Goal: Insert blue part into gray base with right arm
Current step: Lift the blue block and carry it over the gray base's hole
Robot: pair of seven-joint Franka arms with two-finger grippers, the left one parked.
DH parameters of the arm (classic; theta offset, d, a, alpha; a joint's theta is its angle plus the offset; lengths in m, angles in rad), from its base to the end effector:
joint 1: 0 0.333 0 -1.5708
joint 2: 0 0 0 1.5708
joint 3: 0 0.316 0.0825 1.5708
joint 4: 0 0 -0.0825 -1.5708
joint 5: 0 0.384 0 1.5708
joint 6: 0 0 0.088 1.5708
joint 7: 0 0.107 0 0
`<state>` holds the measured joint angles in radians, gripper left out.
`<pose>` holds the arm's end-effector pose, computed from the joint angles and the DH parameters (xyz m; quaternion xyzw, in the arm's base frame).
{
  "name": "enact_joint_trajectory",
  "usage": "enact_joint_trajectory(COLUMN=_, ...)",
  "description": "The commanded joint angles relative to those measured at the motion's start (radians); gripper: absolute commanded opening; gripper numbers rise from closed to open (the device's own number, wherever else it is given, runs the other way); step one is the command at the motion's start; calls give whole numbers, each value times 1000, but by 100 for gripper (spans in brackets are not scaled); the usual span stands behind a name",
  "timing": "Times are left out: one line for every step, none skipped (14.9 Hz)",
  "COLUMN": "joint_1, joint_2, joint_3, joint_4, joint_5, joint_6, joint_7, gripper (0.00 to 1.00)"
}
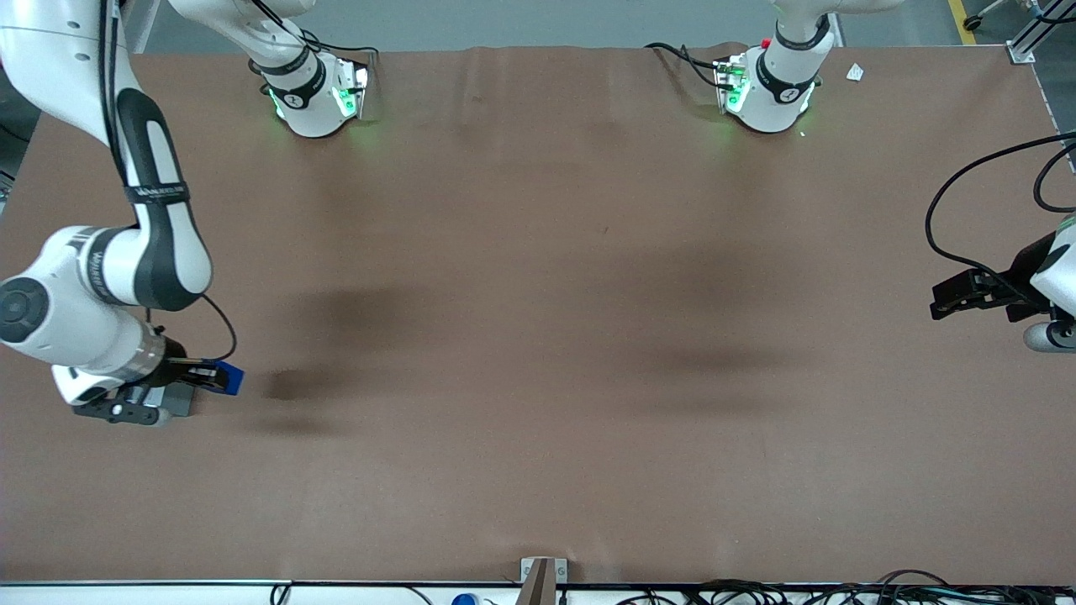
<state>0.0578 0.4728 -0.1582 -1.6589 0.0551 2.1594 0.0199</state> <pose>0.6752 -0.0536 0.3411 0.9976 -0.0659 0.0165 0.0133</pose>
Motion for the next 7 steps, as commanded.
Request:
enact_joint_trajectory(joint_1=-49, joint_2=-6, joint_3=8, joint_4=48, joint_5=-15, joint_6=-47, joint_7=-76, gripper=0)
enact_joint_trajectory(joint_1=-62, joint_2=-6, joint_3=8, joint_4=63, joint_5=-15, joint_6=-67, joint_7=-95, gripper=0)
enact_joint_trajectory(joint_1=-87, joint_2=-3, joint_3=9, joint_4=85, joint_5=-14, joint_6=-93, joint_7=-118, gripper=0)
enact_joint_trajectory(joint_1=-104, joint_2=-2, joint_3=9, joint_4=100, joint_5=-14, joint_6=-104, joint_7=-144, gripper=1)
enact_joint_trajectory(joint_1=-116, joint_2=0, joint_3=9, joint_4=102, joint_5=-11, joint_6=-105, joint_7=-168, gripper=0)
enact_joint_trajectory(joint_1=-137, joint_2=1, joint_3=9, joint_4=102, joint_5=-9, joint_6=-105, joint_7=-204, gripper=1)
enact_joint_trajectory(joint_1=-150, joint_2=3, joint_3=9, joint_4=102, joint_5=-6, joint_6=-104, joint_7=-228, gripper=1)
